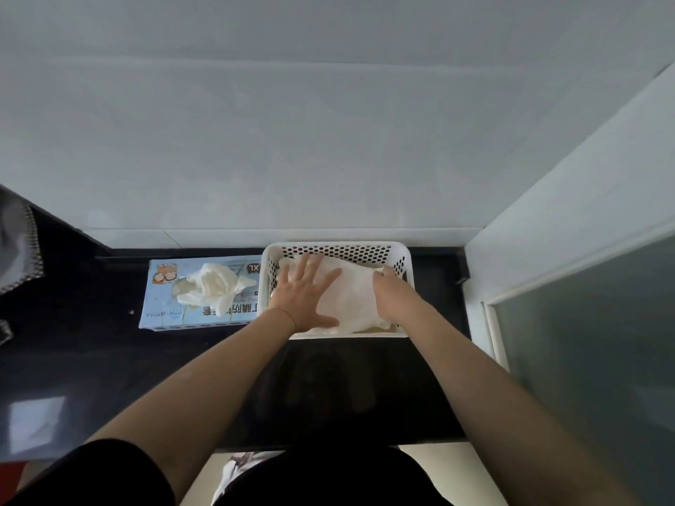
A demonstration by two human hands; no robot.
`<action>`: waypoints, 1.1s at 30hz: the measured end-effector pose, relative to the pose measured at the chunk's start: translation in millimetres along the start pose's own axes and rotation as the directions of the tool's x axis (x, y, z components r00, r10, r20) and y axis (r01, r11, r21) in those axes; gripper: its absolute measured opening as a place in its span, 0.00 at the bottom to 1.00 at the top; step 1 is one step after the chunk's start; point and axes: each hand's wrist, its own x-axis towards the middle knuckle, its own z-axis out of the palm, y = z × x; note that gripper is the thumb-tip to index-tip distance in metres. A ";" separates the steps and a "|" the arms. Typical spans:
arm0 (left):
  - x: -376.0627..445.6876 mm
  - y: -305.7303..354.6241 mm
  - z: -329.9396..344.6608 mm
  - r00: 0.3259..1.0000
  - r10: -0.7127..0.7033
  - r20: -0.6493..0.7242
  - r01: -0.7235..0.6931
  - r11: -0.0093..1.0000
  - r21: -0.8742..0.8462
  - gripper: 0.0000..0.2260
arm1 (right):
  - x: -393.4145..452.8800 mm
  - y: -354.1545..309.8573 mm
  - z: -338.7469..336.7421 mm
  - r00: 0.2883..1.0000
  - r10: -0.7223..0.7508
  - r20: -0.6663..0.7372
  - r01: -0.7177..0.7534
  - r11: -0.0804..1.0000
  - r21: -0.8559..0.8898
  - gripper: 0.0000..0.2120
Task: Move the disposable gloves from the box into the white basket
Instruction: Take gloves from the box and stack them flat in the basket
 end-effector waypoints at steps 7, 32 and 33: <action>0.7 6.7 -5.1 0.995 -0.070 0.074 0.081 0.985 -0.155 0.46 | 3.1 -7.0 10.0 1.000 0.000 -0.001 0.000 0.998 -0.065 0.21; -53.3 -117.1 -56.8 0.909 -0.305 -0.284 0.199 0.917 -0.346 0.14 | -1.2 -164.0 -14.5 0.920 -0.248 -0.302 0.310 0.935 0.175 0.07; -61.5 -131.6 -54.3 0.912 -0.336 -0.237 0.242 0.905 -0.351 0.16 | 0.8 -179.8 -8.4 0.921 -0.258 -0.290 0.324 0.922 0.210 0.06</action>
